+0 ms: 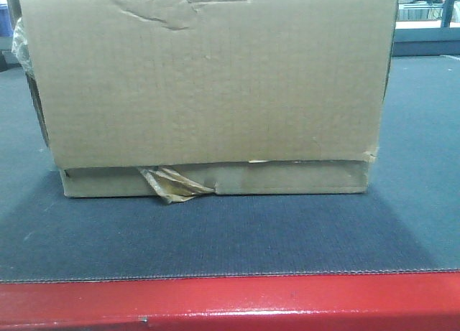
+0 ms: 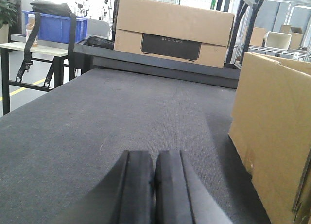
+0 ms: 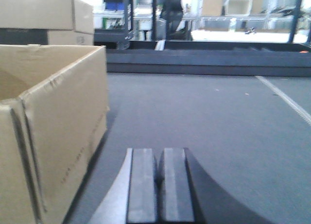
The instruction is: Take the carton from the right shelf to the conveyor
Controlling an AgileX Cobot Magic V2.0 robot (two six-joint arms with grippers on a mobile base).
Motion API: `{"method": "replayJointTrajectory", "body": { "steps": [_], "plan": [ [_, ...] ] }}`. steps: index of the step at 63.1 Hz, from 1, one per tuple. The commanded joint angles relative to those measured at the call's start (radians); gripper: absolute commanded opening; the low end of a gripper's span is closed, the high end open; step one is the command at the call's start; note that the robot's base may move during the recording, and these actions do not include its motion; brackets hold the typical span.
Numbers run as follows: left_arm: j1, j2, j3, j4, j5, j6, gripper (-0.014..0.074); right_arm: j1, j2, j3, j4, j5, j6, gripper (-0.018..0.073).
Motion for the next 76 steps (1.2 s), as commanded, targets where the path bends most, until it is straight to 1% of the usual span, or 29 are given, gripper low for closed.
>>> {"method": "replayJointTrajectory", "body": {
  "steps": [1, 12, 16, 19, 23, 46, 49, 53, 63, 76],
  "plan": [
    [0.004, -0.006, -0.002, -0.005, -0.017, 0.001, 0.0001, -0.019, -0.069, 0.064, 0.003, -0.049, -0.009, -0.0069],
    [0.004, -0.006, -0.002, -0.005, -0.017, 0.001, 0.0001, -0.021, -0.221, 0.185, 0.001, -0.060, -0.009, -0.0069],
    [0.004, -0.006, -0.002, -0.005, -0.017, 0.001, 0.0001, -0.021, -0.295, 0.189, 0.001, -0.056, -0.009, -0.0069],
    [0.004, -0.006, -0.002, -0.005, -0.017, 0.001, 0.0001, -0.024, -0.295, 0.189, -0.013, 0.000, -0.009, -0.0069],
    [0.004, -0.006, -0.002, -0.005, -0.017, 0.001, 0.0001, -0.024, -0.295, 0.189, -0.035, -0.007, -0.009, -0.0069],
    [0.004, -0.006, -0.002, -0.005, -0.017, 0.001, 0.0001, -0.024, -0.295, 0.189, -0.040, 0.000, -0.009, -0.0069],
    [0.004, -0.006, -0.002, -0.005, -0.017, 0.001, 0.0001, -0.024, -0.295, 0.189, -0.054, 0.003, -0.009, -0.0069],
    [0.004, -0.006, -0.002, -0.005, -0.017, 0.001, 0.0001, -0.039, -0.295, 0.189, -0.069, 0.008, -0.009, -0.0069],
    [0.004, -0.006, -0.002, -0.005, -0.017, 0.001, 0.0001, -0.096, -0.295, 0.189, -0.069, 0.016, -0.009, -0.0069],
    [0.004, -0.006, -0.002, -0.005, -0.017, 0.001, 0.0001, -0.099, -0.295, 0.189, -0.069, 0.016, -0.009, -0.0069]
  ]
}}
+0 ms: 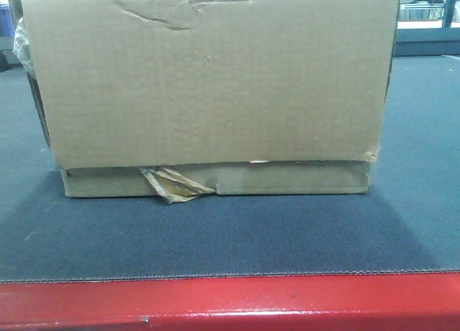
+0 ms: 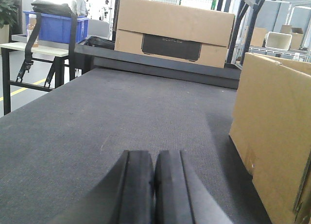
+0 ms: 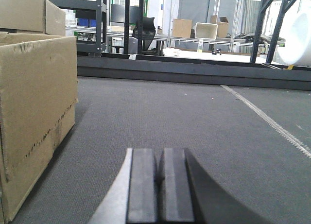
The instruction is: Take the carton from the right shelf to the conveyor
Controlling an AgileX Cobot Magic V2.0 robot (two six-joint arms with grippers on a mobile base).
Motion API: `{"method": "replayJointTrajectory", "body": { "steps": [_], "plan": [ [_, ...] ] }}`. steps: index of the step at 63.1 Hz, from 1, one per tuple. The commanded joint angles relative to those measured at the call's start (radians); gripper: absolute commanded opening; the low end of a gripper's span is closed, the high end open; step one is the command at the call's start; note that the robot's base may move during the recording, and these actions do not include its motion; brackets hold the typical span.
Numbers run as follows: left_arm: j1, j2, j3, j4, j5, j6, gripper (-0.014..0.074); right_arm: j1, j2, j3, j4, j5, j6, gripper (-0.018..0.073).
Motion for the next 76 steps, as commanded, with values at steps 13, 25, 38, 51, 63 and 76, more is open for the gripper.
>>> {"method": "replayJointTrajectory", "body": {
  "steps": [13, 25, 38, 51, 63, 76],
  "plan": [
    [0.004, -0.006, -0.002, -0.003, -0.017, 0.000, 0.0001, -0.004, -0.003, 0.000, -0.008, -0.008, -0.006, -0.0069],
    [0.004, -0.006, -0.002, -0.003, -0.017, 0.000, 0.0001, -0.004, -0.003, 0.000, -0.008, -0.008, -0.006, -0.0069],
    [0.004, -0.006, -0.002, -0.003, -0.017, 0.000, 0.0001, -0.004, -0.003, 0.000, -0.008, -0.008, -0.006, -0.0069],
    [0.002, -0.006, -0.002, -0.003, -0.017, 0.000, 0.0001, -0.004, -0.003, 0.000, -0.008, -0.008, -0.006, -0.0069],
    [-0.057, -0.006, -0.002, -0.003, -0.023, 0.000, 0.0001, -0.004, -0.003, 0.000, -0.008, -0.008, -0.006, -0.0069],
    [-0.100, -0.006, -0.002, -0.003, -0.023, 0.000, 0.0001, -0.004, -0.003, 0.000, -0.008, -0.008, -0.006, -0.0069]
  ]
}}
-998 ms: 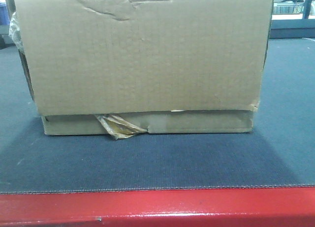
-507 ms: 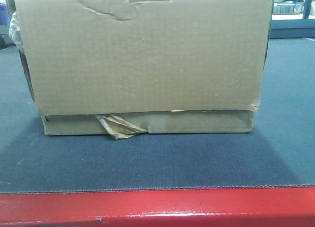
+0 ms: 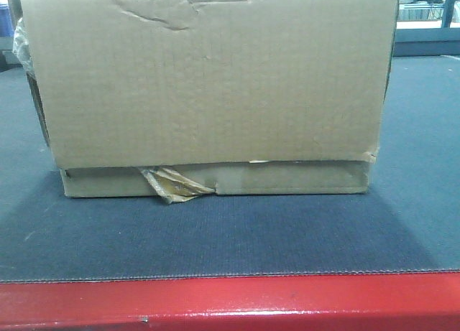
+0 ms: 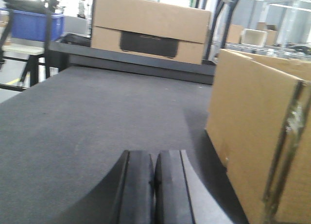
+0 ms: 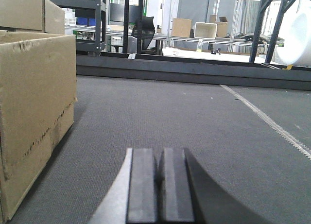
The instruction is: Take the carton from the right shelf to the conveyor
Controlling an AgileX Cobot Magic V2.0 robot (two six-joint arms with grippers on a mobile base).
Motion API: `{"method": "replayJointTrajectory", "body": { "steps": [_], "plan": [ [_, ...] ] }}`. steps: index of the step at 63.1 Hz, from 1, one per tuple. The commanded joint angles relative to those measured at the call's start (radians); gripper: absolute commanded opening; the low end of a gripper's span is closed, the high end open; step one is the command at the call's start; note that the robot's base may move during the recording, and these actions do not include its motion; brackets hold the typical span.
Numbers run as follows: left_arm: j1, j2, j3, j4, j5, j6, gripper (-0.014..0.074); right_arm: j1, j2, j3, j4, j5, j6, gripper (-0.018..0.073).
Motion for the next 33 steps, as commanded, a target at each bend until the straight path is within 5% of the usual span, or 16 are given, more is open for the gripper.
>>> {"method": "replayJointTrajectory", "body": {
  "steps": [1, 33],
  "plan": [
    [-0.009, -0.006, -0.002, -0.003, -0.020, 0.000, 0.0001, -0.004, -0.003, 0.000, -0.006, -0.016, -0.006, -0.0069],
    [-0.009, -0.006, -0.002, -0.003, -0.020, 0.000, 0.0001, -0.004, -0.003, 0.000, -0.006, -0.016, -0.006, -0.0069]
  ]
}}
